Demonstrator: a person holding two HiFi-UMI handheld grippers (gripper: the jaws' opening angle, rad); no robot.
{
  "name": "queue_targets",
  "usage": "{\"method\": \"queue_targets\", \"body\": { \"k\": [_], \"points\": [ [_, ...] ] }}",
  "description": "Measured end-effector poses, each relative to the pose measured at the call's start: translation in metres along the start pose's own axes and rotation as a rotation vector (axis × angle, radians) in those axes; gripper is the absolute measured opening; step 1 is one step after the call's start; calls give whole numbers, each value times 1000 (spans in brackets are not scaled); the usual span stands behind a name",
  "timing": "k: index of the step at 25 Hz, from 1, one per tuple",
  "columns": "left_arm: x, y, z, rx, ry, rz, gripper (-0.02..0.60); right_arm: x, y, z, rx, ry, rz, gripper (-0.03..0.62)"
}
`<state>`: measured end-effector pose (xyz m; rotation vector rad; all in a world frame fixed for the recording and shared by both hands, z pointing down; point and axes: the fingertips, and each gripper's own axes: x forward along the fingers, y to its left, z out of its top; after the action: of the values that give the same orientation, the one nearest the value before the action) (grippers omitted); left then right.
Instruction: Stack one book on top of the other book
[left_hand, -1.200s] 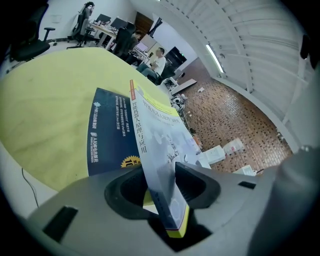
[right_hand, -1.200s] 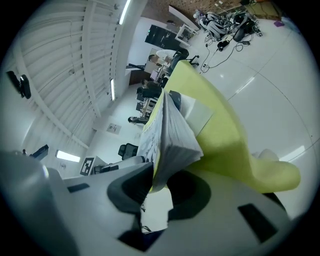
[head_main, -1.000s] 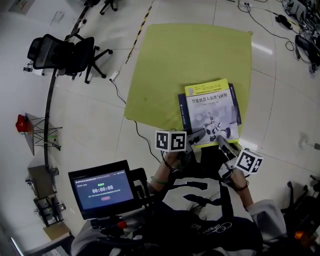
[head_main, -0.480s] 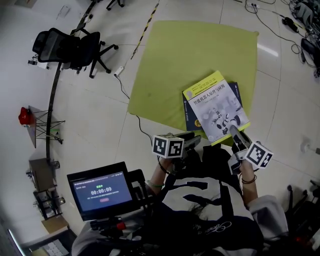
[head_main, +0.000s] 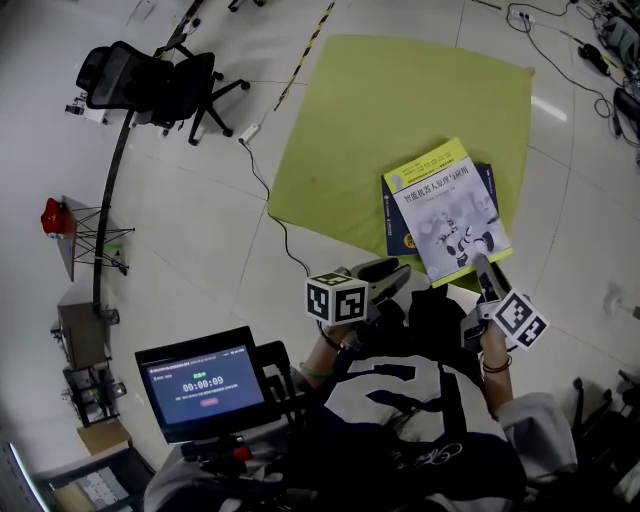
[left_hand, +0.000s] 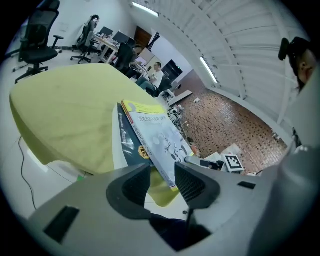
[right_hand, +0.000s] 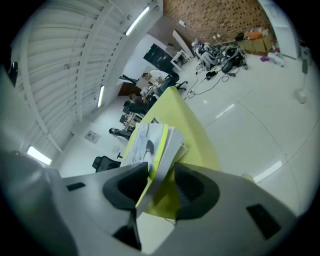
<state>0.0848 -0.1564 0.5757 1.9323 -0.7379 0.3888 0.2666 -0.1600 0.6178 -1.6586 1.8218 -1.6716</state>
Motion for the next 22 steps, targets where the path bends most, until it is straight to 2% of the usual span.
{"method": "queue_targets", "body": {
  "k": [4, 7, 11, 16, 20, 22],
  "points": [
    [-9, -13, 5, 4, -26, -61, 156, -22, 2, 9, -13, -97, -68, 152],
    [-13, -20, 5, 66, -29, -97, 156, -38, 7, 19, -52, -198, -102, 152],
    [-37, -29, -1, 115, -35, -120, 131, -63, 37, 15, -82, -281, -66, 149],
    [-84, -31, -13, 113, -89, -142, 92, -79, 96, -31, -139, -265, 52, 133],
    [-129, -22, -27, 112, -146, -131, 6, -85, 130, -83, -208, -229, 93, 69],
    [-152, -18, -37, 103, -171, -136, 5, -91, 146, -109, -235, -218, 113, 50]
  ]
}}
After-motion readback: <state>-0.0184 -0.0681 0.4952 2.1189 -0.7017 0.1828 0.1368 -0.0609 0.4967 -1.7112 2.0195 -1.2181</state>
